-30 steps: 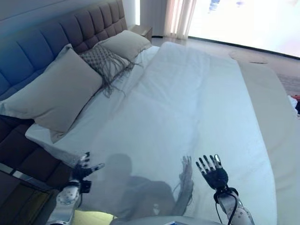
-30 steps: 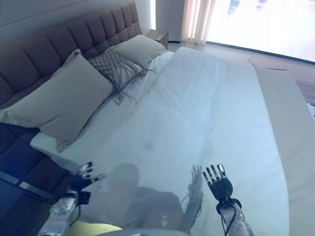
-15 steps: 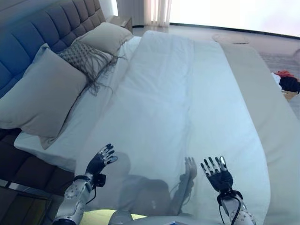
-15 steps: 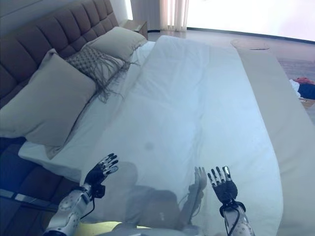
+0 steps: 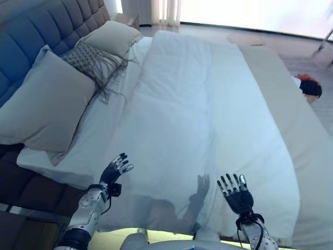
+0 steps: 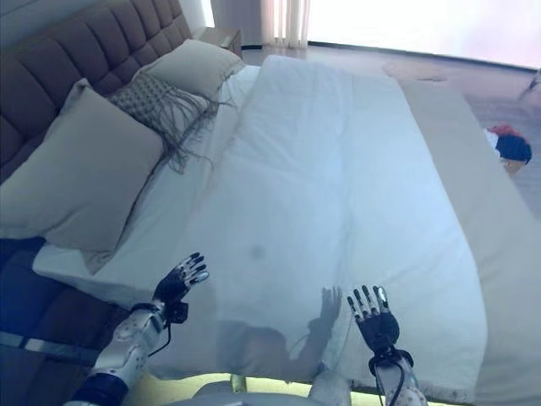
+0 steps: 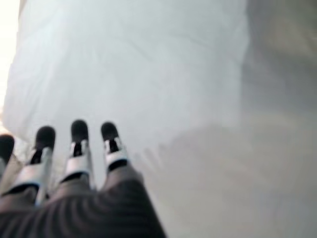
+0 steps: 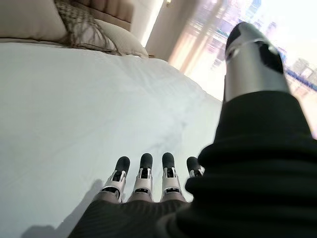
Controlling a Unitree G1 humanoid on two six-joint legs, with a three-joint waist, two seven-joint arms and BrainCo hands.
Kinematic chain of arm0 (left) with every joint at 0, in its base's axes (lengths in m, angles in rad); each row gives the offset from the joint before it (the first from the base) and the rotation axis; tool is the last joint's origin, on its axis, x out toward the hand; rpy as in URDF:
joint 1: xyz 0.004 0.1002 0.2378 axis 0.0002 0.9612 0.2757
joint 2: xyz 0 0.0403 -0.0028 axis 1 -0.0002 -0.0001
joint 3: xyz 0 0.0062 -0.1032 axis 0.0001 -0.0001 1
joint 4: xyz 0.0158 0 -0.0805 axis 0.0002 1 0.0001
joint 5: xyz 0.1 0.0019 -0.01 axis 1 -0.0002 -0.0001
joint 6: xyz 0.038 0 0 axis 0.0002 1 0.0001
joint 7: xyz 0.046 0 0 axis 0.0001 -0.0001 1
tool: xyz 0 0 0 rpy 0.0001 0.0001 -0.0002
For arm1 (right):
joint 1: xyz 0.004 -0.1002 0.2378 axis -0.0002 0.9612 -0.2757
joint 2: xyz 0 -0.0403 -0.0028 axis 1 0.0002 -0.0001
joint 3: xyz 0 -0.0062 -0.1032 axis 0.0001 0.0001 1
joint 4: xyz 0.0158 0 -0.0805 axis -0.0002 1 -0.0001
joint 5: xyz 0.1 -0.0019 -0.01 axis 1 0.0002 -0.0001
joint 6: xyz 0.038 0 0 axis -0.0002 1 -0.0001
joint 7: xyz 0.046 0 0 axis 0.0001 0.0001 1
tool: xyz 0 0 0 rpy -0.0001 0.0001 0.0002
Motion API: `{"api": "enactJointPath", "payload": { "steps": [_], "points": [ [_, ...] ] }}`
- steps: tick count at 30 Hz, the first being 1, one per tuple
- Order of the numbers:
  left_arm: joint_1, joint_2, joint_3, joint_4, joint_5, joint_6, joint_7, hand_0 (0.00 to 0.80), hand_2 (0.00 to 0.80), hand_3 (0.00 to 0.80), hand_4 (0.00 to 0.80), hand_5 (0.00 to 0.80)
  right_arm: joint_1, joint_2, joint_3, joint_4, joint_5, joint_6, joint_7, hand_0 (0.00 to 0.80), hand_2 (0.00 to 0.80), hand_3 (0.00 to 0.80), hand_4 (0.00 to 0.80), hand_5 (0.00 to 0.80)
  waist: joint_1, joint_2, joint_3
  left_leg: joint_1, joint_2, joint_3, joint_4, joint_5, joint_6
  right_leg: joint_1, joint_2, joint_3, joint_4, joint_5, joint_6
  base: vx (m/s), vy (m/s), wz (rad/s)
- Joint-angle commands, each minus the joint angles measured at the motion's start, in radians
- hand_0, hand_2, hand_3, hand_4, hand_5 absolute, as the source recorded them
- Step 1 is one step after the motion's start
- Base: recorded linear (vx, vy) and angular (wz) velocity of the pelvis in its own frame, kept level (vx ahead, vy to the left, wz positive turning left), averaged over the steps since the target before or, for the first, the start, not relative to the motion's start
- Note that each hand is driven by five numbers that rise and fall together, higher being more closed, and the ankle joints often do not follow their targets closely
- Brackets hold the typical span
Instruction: Make the bed neatly
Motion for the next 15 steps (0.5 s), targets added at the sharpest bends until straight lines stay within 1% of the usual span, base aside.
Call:
{"api": "enactJointPath", "payload": {
  "steps": [1, 2, 3, 4, 5, 6, 7, 8, 10, 11, 12, 13, 14, 15],
  "points": [
    [-0.024, 0.008, 0.021, -0.002, -0.014, -0.055, 0.027, 0.000, 0.000, 0.000, 0.000, 0.000, 0.010, -0.027, -0.019, -0.085, 0.039, -0.015, 0.037, 0.000, 0.000, 0.000, 0.000, 0.000, -0.007, -0.005, -0.040, 0.006, -0.052, 0.065, 0.030, -0.025, 0.039, 0.010, 0.104, -0.001, -0.068, 0.168, 0.009, -0.076, -0.108, 0.08],
    [-0.021, 0.008, 0.023, -0.002, -0.008, -0.058, 0.036, 0.000, 0.000, 0.000, 0.000, 0.000, 0.009, -0.029, -0.018, -0.081, 0.041, -0.004, 0.051, 0.000, 0.000, 0.000, 0.000, 0.000, -0.006, -0.005, -0.040, 0.003, -0.048, 0.069, 0.028, -0.016, 0.029, 0.028, 0.116, -0.006, -0.111, 0.151, 0.000, -0.088, -0.149, 0.04],
    [-0.017, 0.008, 0.029, -0.005, 0.003, -0.063, 0.049, 0.000, 0.000, 0.000, 0.000, 0.000, 0.006, -0.031, -0.016, -0.077, 0.040, 0.014, 0.058, 0.000, 0.000, 0.000, 0.000, 0.000, -0.004, -0.003, -0.038, -0.009, -0.039, 0.078, 0.032, -0.006, 0.013, 0.050, 0.135, -0.004, -0.157, 0.119, -0.016, -0.090, -0.160, 0.12],
    [-0.014, 0.005, 0.033, -0.009, 0.009, -0.066, 0.053, 0.000, 0.000, 0.000, 0.000, 0.000, 0.003, -0.036, -0.015, -0.076, 0.038, 0.022, 0.053, 0.000, 0.000, 0.000, 0.000, 0.000, -0.001, -0.004, -0.035, -0.027, -0.033, 0.083, 0.042, 0.001, 0.002, 0.066, 0.144, -0.005, -0.189, 0.106, -0.027, -0.107, -0.159, 0.19],
    [-0.011, 0.002, 0.036, -0.019, 0.012, -0.064, 0.054, 0.000, 0.000, 0.000, 0.000, 0.000, 0.001, -0.043, -0.012, -0.078, 0.039, 0.026, 0.045, 0.000, 0.000, 0.000, 0.000, 0.000, 0.006, -0.006, -0.026, -0.067, -0.027, 0.078, 0.073, 0.010, -0.013, 0.087, 0.148, 0.003, -0.219, 0.092, -0.037, -0.131, -0.136, 0.21],
    [-0.005, 0.000, 0.040, -0.037, 0.010, -0.057, 0.061, 0.000, 0.000, 0.000, 0.000, 0.000, -0.003, -0.051, -0.008, -0.077, 0.038, 0.028, 0.032, 0.000, 0.000, 0.000, 0.000, 0.000, 0.020, -0.006, -0.017, -0.118, -0.018, 0.053, 0.113, 0.031, -0.034, 0.104, 0.153, 0.017, -0.244, 0.080, -0.047, -0.156, -0.109, 0.35],
    [0.004, -0.002, 0.046, -0.051, 0.005, -0.050, 0.066, 0.000, 0.000, 0.000, 0.000, 0.000, -0.013, -0.058, -0.002, -0.075, 0.038, 0.027, 0.019, 0.000, 0.000, 0.000, 0.000, 0.000, 0.032, -0.004, -0.010, -0.150, -0.007, 0.026, 0.141, 0.053, -0.049, 0.108, 0.157, 0.026, -0.255, 0.075, -0.054, -0.182, -0.076, 0.34],
    [0.015, -0.004, 0.056, -0.068, 0.004, -0.039, 0.062, 0.000, 0.000, 0.000, 0.000, 0.000, -0.027, -0.066, 0.006, -0.072, 0.044, 0.022, 0.009, 0.000, 0.000, 0.000, 0.000, 0.000, 0.041, -0.001, -0.001, -0.173, 0.012, 0.011, 0.169, 0.063, -0.061, 0.109, 0.157, 0.029, -0.256, 0.068, -0.062, -0.183, -0.033, 0.26],
    [0.025, -0.005, 0.066, -0.081, 0.028, -0.026, 0.057, 0.000, 0.000, 0.000, 0.000, 0.000, -0.049, -0.073, 0.017, -0.069, 0.069, 0.009, 0.015, 0.000, 0.000, 0.000, 0.000, 0.000, 0.039, -0.002, 0.010, -0.164, 0.061, 0.005, 0.193, 0.035, -0.066, 0.098, 0.146, 0.023, -0.246, 0.060, -0.076, -0.147, 0.016, -0.06],
    [0.026, -0.005, 0.063, -0.073, 0.035, -0.026, 0.065, 0.000, 0.000, 0.000, 0.000, 0.000, -0.056, -0.072, 0.023, -0.068, 0.080, 0.007, 0.022, 0.000, 0.000, 0.000, 0.000, 0.000, 0.028, -0.005, 0.011, -0.156, 0.091, -0.004, 0.212, 0.029, -0.070, 0.088, 0.140, 0.031, -0.236, 0.058, -0.081, -0.098, 0.097, -0.08],
    [0.025, -0.007, 0.059, -0.055, 0.023, -0.033, 0.078, 0.000, 0.000, 0.000, 0.000, 0.000, -0.060, -0.072, 0.024, -0.069, 0.085, 0.014, 0.025, 0.000, 0.000, 0.000, 0.000, 0.000, 0.010, -0.006, 0.010, -0.141, 0.132, -0.019, 0.240, 0.029, -0.077, 0.072, 0.133, 0.051, -0.220, 0.055, -0.086, -0.077, 0.116, -0.08],
    [0.025, -0.007, 0.058, -0.048, 0.018, -0.035, 0.080, 0.000, 0.000, 0.000, 0.000, 0.000, -0.062, -0.073, 0.024, -0.069, 0.089, 0.016, 0.023, 0.000, 0.000, 0.000, 0.000, 0.000, 0.004, -0.006, 0.009, -0.136, 0.144, -0.023, 0.248, 0.029, -0.079, 0.067, 0.131, 0.058, -0.214, 0.054, -0.088, -0.048, 0.233, -0.26],
    [0.023, -0.011, 0.056, -0.029, 0.004, -0.045, 0.096, 0.000, 0.000, 0.000, 0.000, 0.000, -0.067, -0.075, 0.021, -0.066, 0.080, 0.036, 0.019, 0.000, 0.000, 0.000, 0.000, 0.000, -0.019, 0.000, 0.003, -0.098, 0.193, -0.040, 0.253, 0.047, -0.085, 0.045, 0.127, 0.085, -0.192, 0.047, -0.093, -0.012, 0.303, -0.36],
    [0.024, -0.013, 0.052, -0.020, -0.001, -0.054, 0.103, 0.000, 0.000, 0.000, 0.000, 0.000, -0.071, -0.076, 0.017, -0.064, 0.068, 0.051, 0.019, 0.000, 0.000, 0.000, 0.000, 0.000, -0.033, 0.010, -0.002, -0.065, 0.222, -0.050, 0.241, 0.065, -0.089, 0.030, 0.127, 0.104, -0.176, 0.041, -0.094, 0.020, 0.449, -0.41]
  ]
}}
